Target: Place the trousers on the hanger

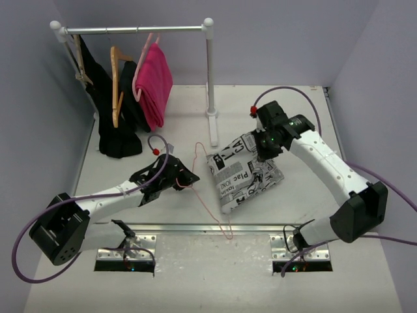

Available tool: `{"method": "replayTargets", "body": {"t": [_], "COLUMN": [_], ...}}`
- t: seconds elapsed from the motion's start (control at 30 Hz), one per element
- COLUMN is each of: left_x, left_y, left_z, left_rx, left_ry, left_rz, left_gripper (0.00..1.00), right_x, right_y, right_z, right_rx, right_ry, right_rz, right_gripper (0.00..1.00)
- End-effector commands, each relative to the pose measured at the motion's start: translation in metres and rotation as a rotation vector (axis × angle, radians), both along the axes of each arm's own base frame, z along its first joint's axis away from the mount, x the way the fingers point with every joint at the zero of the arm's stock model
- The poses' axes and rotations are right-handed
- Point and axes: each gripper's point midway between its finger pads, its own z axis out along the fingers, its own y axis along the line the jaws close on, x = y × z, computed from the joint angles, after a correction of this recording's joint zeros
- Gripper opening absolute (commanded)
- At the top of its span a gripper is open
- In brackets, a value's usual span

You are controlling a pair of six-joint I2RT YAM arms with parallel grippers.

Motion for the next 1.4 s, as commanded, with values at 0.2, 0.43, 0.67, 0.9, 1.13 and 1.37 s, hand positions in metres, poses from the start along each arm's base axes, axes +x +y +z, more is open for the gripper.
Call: {"method": "replayTargets", "body": {"t": [0.2, 0.43, 0.67, 0.9, 1.13, 1.37], "left_x": [-0.024, -0.019, -0.011, -0.007, -0.005, -0.007], "left_y": [0.073, 0.072, 0.068, 0.064, 0.064, 0.070], "left_z": [-0.055, -0.048, -0.030, -0.028, -0.036, -0.030], "left_rx": [0.371, 0.391, 0.394, 0.379, 0.321, 0.299], "left_ry": [0.101, 0.090, 0.051, 0.043, 0.059, 0.049], "left_rz": [0.064, 0.054, 0.033, 0.037, 0.126, 0.178], "left_gripper": [0.00, 0.00, 0.00, 0.00, 0.00, 0.00], "right_x": [0.067, 0.075, 0.061, 0.053, 0.055, 0.023], "right_y": [-0.118, -0.165, -0.151, -0.130, -0.071, -0.034], "right_z": [-0.025, -0.096, -0.160, -0.140, -0.030, -0.090], "right_rx": [-0.259, -0.344, -0.316, -0.257, -0.118, -0.074], "right_ry": [-0.028, 0.063, 0.155, 0.196, -0.079, 0.055], "right_rz": [-0.365, -0.524, -0.518, -0.464, -0.335, -0.217], "right_gripper": [0.00, 0.00, 0.00, 0.59, 0.29, 0.00]}}
